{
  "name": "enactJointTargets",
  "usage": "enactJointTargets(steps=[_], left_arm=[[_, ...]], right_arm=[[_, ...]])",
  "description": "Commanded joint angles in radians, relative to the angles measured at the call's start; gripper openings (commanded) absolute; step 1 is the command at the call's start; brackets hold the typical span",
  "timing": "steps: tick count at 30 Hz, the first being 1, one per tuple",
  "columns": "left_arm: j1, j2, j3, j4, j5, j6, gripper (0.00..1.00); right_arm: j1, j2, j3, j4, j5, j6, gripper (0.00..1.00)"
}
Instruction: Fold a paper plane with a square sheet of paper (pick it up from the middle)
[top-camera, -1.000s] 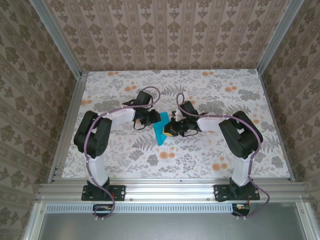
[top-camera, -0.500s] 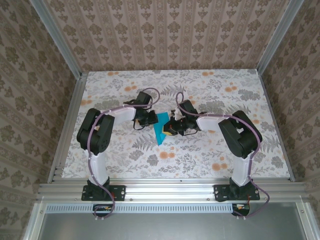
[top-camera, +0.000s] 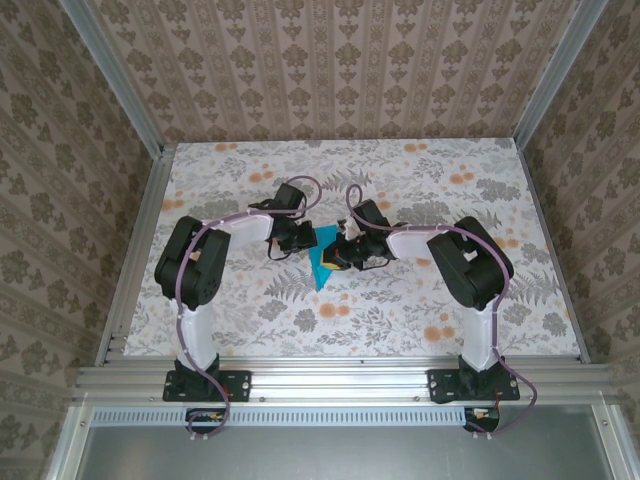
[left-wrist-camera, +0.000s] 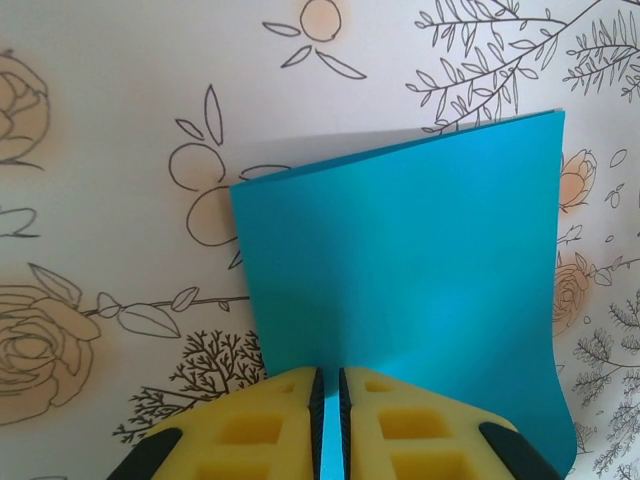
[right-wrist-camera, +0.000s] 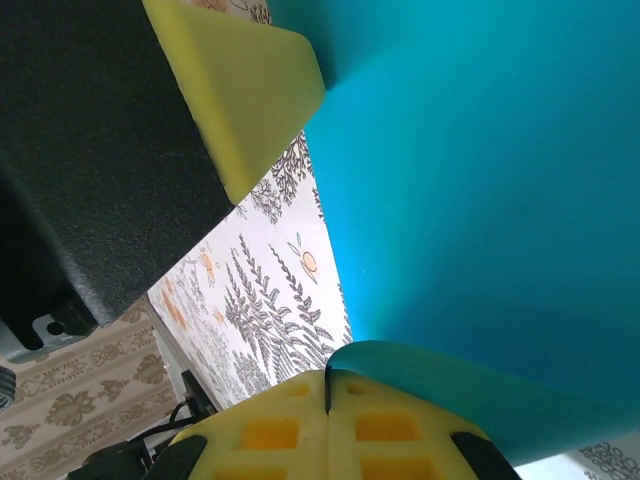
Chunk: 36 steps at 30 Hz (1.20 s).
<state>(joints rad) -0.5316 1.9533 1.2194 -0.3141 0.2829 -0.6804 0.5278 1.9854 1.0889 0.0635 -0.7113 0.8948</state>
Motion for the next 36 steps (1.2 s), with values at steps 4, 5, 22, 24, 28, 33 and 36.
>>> enactJointTargets(steps=[4, 5, 22, 24, 28, 33, 36], left_arm=[[-0.01, 0.036, 0.014, -0.049, -0.017, 0.021, 0.16], [-0.011, 0.036, 0.014, -0.049, -0.016, 0.021, 0.16], [-0.015, 0.04, 0.017, -0.051, -0.014, 0.025, 0.16], [-0.015, 0.041, 0.017, -0.052, -0.014, 0.026, 0.16], [-0.015, 0.039, 0.018, -0.054, -0.016, 0.028, 0.16], [-0.015, 0.039, 0.021, -0.057, -0.017, 0.03, 0.16], [-0.015, 0.037, 0.022, -0.06, -0.019, 0.033, 0.16]], right_arm=[[0.005, 0.037, 0.036, 0.01, 0.018, 0.009, 0.06], [0.005, 0.04, 0.038, 0.006, 0.018, 0.006, 0.06], [0.005, 0.087, 0.066, 0.008, 0.038, 0.008, 0.06], [0.005, 0.089, 0.072, -0.004, 0.047, -0.002, 0.06], [0.005, 0.093, 0.082, -0.033, 0.055, -0.023, 0.06], [0.005, 0.09, 0.095, -0.069, 0.055, -0.056, 0.06], [0.005, 0.083, 0.102, -0.1, 0.04, -0.084, 0.06]])
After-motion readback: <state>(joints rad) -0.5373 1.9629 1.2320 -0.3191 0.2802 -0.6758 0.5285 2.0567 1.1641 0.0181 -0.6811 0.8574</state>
